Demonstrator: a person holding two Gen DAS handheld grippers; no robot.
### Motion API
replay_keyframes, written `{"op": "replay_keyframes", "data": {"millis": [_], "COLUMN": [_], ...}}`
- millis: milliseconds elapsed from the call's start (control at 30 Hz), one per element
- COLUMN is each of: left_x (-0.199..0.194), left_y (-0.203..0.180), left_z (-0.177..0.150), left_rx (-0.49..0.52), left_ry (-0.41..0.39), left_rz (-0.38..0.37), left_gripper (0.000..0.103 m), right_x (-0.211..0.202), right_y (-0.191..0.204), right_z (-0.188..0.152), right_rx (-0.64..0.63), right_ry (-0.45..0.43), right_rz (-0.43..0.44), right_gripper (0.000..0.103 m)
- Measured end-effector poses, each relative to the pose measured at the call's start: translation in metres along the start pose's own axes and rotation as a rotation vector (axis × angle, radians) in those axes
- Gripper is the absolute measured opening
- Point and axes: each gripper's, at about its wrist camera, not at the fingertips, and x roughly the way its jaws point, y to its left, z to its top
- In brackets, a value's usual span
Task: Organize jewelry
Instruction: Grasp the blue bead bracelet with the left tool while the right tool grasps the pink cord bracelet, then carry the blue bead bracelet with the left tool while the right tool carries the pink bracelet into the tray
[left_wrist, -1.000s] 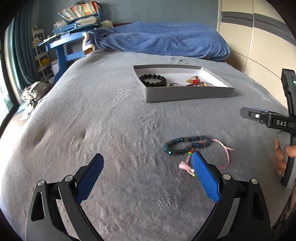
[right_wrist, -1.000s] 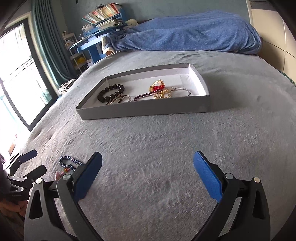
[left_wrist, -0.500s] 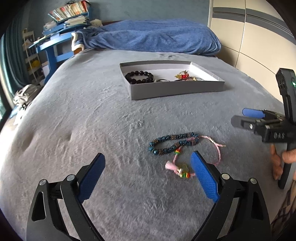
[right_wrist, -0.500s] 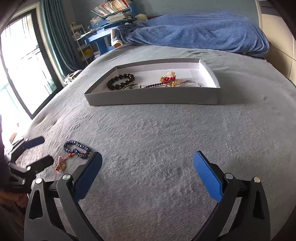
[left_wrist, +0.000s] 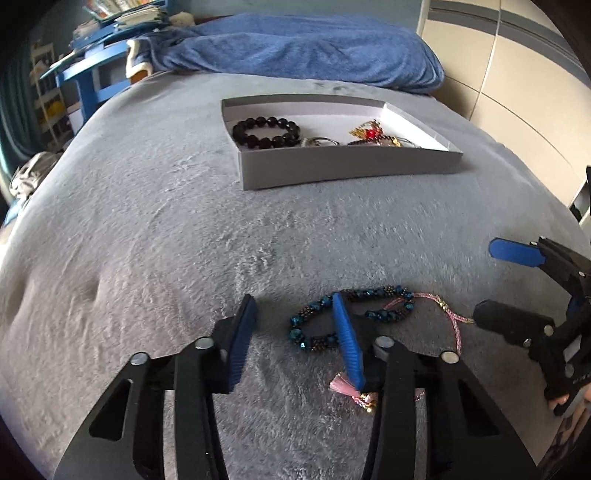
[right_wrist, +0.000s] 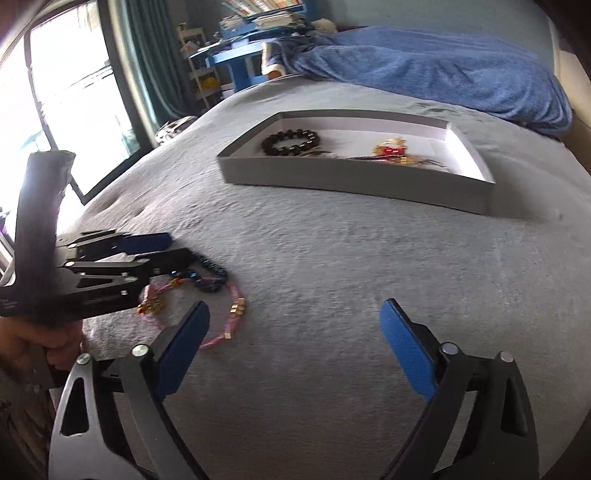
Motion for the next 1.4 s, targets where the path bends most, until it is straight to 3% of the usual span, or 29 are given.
{"op": "replay_keyframes", "data": {"millis": [33, 133, 333, 367, 400, 500, 700, 800, 967, 1033, 1400], "left_x": [0.000, -0.003, -0.011, -0.011, -0.012, -0.011, -0.004, -0.001, 0.000, 0.000, -0.038], "left_y": [-0.001, -0.003, 0.016, 0.019, 0.022, 0.024, 0.022, 0.018, 0.015, 0.008, -0.013], "left_z": [-0.001, -0.003, -0.004, -0.005, -0.005, -0.005, -0.003, -0.002, -0.002, -0.002, 0.022], "left_rx": [0.009, 0.028, -0.045, -0.058, -0.071, -0.080, -0.065, -0.044, -0.023, 0.006, -0.011], "left_ry": [0.001, -0.009, -0.020, -0.019, -0.017, -0.005, 0.009, 0.016, 0.024, 0.021, -0.073], "left_rz": [0.005, 0.028, 0.049, 0.046, 0.038, 0.027, 0.034, 0.047, 0.047, 0.069, 0.047], "left_gripper": [0.026, 0.012, 0.008, 0.008, 0.008, 0.008, 0.026, 0.028, 0.023, 0.007, 0.007], "right_x": [0.003, 0.011, 0.021, 0.020, 0.020, 0.017, 0.011, 0.013, 0.017, 0.017, -0.027], "right_y": [0.006, 0.017, 0.027, 0.025, 0.022, 0.008, -0.011, -0.011, -0.010, -0.010, -0.024], "right_z": [0.000, 0.000, -0.002, -0.002, -0.002, 0.000, -0.001, -0.001, 0.000, 0.000, 0.021], "right_rx": [-0.020, -0.063, -0.126, -0.122, -0.117, -0.088, -0.017, -0.012, -0.012, -0.013, 0.022], "right_ry": [0.009, 0.035, 0.068, 0.069, 0.069, 0.066, 0.060, 0.063, 0.066, 0.061, -0.057], "right_rz": [0.007, 0.012, -0.016, -0.022, -0.032, -0.070, -0.067, -0.066, -0.059, -0.055, -0.051], "right_gripper": [0.086, 0.074, 0.027, 0.013, 0.005, 0.005, 0.005, 0.006, 0.006, 0.006, 0.006]}}
